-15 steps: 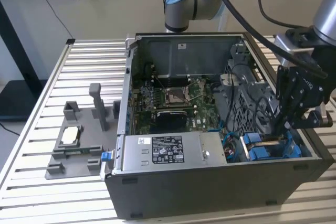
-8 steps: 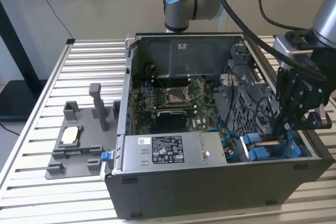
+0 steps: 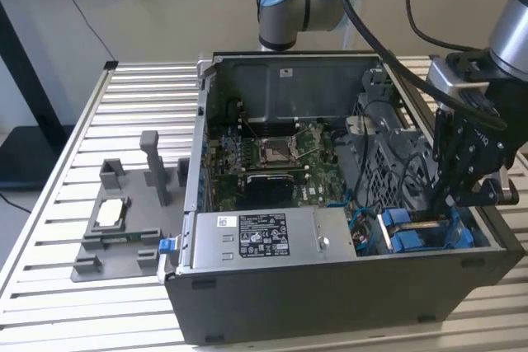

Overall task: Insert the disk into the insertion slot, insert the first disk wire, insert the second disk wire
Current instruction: 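Insert the first disk wire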

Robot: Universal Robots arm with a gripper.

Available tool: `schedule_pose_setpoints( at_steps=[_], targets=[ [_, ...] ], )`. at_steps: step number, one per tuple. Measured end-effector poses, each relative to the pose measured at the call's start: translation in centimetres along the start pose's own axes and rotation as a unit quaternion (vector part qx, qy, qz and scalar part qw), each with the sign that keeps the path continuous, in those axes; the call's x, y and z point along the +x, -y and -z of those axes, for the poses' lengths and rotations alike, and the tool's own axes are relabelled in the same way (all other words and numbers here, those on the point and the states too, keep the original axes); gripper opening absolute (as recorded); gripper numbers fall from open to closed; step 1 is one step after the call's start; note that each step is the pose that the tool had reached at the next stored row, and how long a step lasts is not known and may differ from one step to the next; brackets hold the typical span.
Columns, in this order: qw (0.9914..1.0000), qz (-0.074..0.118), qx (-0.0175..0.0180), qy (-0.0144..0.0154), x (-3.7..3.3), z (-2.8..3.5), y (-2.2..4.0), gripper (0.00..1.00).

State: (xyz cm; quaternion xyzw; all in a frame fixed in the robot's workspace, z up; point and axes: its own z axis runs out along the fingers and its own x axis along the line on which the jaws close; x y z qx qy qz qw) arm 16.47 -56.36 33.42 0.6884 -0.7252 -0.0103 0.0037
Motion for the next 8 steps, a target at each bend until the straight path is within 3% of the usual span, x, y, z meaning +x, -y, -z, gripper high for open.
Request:
schedule_pose_setpoints(
  at_steps=[8],
  targets=[
    [1.0, 0.0, -0.0001, 0.0013, 0.03, -0.21, 0.01, 0.2]
  ],
)
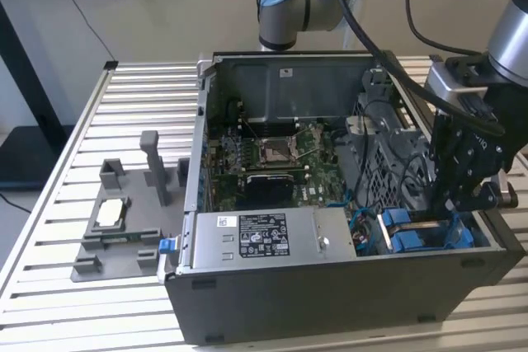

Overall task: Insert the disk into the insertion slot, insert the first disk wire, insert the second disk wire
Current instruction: 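Insert the first disk wire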

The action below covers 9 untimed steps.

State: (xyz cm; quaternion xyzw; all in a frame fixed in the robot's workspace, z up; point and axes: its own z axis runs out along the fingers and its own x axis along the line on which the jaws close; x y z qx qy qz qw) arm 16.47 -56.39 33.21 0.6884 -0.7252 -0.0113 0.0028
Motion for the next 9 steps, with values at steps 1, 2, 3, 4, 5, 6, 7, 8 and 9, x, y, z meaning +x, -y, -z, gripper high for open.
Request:
schedule_pose_setpoints(
  at_steps=[1, 2, 3, 4, 5, 6, 7, 8, 9],
  targets=[
    [1.0, 0.0, 0.0, -0.0001, 0.01, -0.01, 0.0, 0.2],
    [1.0, 0.0, 0.0, -0.0004, 0.0, 0.03, 0.0, 0.27],
    [1.0, 0.0, 0.0, -0.0007, 0.0, 0.12, 0.0, 0.27],
    [1.0, 0.0, 0.0, -0.0006, 0.0, 0.27, -0.01, 0.27],
    [1.0, 0.0, 0.0, -0.0005, 0.01, 0.52, -0.02, 0.27],
    [1.0, 0.0, 0.0, -0.0007, 0.0, 0.86, -0.02, 0.27],
    [1.0, 0.0, 0.0, -0.0007, 0.0, 1.22, -0.03, 0.27],
    [1.0, 0.0, 0.0, -0.0006, -0.01, 1.6, -0.04, 0.27],
    [1.0, 0.0, 0.0, -0.0008, -0.01, 1.95, -0.04, 0.27]
  ],
)
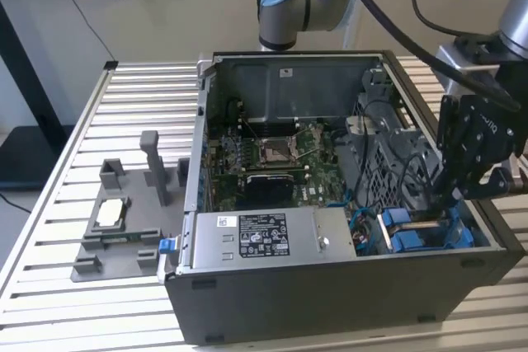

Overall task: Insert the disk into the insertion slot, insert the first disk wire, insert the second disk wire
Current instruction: 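Insert the first disk wire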

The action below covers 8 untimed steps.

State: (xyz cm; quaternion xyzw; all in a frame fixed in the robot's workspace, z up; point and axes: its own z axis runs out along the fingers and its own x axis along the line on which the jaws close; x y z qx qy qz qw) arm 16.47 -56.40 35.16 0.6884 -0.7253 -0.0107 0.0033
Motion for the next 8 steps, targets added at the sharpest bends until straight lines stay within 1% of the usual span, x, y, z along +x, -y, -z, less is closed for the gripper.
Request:
schedule_pose_setpoints(
  at_steps=[3, 5, 7, 8],
  targets=[
    [1.0, 0.0, 0.0, 0.0001, -0.01, 0.95, -0.02, 0.27],
    [1.0, 0.0, 0.0, 0.0, -0.03, 1.78, -0.04, 0.27],
    [1.0, 0.0, 0.0, 0.0001, -0.08, 2.34, -0.05, 0.27],
    [1.0, 0.0, 0.0, 0.0, -0.11, 2.51, -0.06, 0.27]
  ],
)
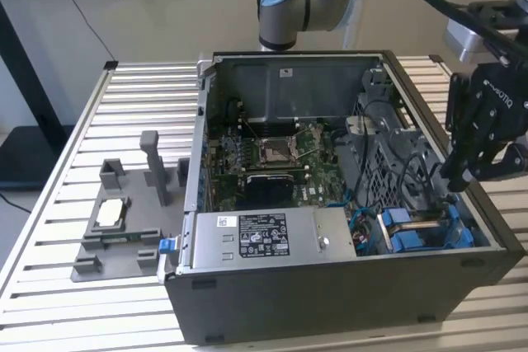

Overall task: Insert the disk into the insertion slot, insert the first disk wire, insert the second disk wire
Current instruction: 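Insert the first disk wire, then insert the second disk wire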

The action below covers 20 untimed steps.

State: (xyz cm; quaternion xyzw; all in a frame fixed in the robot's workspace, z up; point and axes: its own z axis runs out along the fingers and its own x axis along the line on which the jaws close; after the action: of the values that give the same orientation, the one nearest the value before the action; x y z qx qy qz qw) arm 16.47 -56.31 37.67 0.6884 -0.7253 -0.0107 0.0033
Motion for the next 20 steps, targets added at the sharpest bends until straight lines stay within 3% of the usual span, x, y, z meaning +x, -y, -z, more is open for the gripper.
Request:
schedule_pose_setpoints(
  at_steps=[5, 11, 12, 16, 17, 20],
  targets=[
    [1.0, 0.0, 0.0, 0.0001, -0.23, 0.91, -0.02, 0.27],
    [1.0, 0.0, 0.0, -0.001, -0.35, 0.92, 0.19, 0.27],
    [1.0, 0.0, -0.0001, 0.0007, -0.35, 0.9, 0.32, 0.27],
    [0.99988, -0.002, -0.0008, 0.0153, -0.36, 0.8, 0.64, 0.27],
    [0.99984, -0.004, -0.0009, 0.0174, -0.35, 0.75, 0.64, 0.27],
    [0.99971, -0.015, -0.0006, 0.0189, -0.34, 0.52, 0.66, 0.27]
  ],
)
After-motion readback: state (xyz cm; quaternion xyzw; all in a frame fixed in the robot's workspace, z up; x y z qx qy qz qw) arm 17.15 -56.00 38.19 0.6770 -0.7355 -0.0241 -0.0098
